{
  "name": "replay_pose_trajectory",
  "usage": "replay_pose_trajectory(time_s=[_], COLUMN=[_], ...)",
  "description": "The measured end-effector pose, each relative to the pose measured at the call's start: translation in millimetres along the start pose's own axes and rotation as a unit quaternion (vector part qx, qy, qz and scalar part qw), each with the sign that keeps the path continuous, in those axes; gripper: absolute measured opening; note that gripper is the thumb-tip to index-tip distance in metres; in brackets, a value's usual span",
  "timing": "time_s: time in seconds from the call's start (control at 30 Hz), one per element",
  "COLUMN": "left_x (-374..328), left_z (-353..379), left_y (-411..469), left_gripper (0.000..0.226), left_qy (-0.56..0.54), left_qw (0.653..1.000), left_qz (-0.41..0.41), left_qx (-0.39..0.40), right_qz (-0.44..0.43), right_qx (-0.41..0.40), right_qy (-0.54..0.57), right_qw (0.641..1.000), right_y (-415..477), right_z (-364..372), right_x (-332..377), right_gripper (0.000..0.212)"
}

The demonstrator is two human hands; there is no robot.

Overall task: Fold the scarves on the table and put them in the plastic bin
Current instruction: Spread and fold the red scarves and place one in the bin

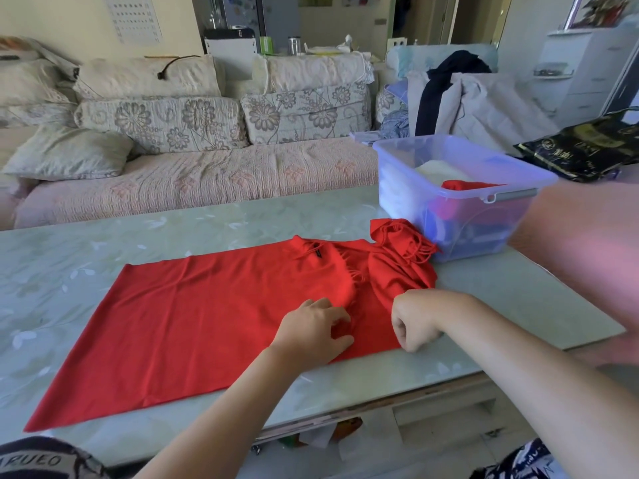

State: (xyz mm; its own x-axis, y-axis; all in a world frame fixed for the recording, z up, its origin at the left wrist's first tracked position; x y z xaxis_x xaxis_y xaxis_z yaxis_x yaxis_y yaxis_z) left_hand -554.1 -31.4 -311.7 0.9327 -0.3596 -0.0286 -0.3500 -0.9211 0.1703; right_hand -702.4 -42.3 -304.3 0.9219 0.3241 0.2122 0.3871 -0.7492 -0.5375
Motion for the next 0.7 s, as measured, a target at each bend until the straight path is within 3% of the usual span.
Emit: replay_pose_trajectory(time_s=[0.2, 0.33, 0.43, 0.57, 0.7], left_x=[-12, 0, -3, -1, 18], left_z=[-5, -7, -6, -9, -13], left_y=[2, -3, -6, -9, 5], left_gripper=[0.018, 0.011, 0.008, 0.013, 0.012], left_qy=[0.062, -0.137, -0.232, -0.273, -0.184], left_qw=[0.994, 0.982, 0.968, 0.960, 0.974], left_qz=[0.021, -0.070, -0.050, -0.029, -0.036], left_qx=[-0.084, -0.109, -0.079, -0.047, -0.130], right_qz=[-0.084, -0.129, -0.158, -0.135, -0.114], right_qx=[-0.234, -0.218, -0.231, -0.191, -0.075], right_qy=[0.067, 0.073, 0.101, 0.040, 0.022], right_qw=[0.966, 0.965, 0.955, 0.972, 0.990], right_y=[15, 30, 34, 31, 27], right_z=[-31, -21, -26, -24, -5], right_x=[14, 30, 36, 34, 37], right_gripper=[0.016, 0.041, 0.019, 0.013, 0.010])
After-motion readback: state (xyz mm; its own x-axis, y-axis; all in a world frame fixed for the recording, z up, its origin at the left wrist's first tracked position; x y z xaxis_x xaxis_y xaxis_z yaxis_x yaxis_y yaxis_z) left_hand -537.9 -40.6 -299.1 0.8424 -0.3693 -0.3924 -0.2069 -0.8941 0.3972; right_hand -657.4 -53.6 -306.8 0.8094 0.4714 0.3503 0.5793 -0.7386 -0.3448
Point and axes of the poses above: each hand's wrist, its own y-axis towards the middle knuckle, its own z-axis out of the palm, x = y × z, the point moved 9 cm from there along y, towards the middle knuckle, and after that the axes turned 13 degrees about y, right-handed, at the moved point
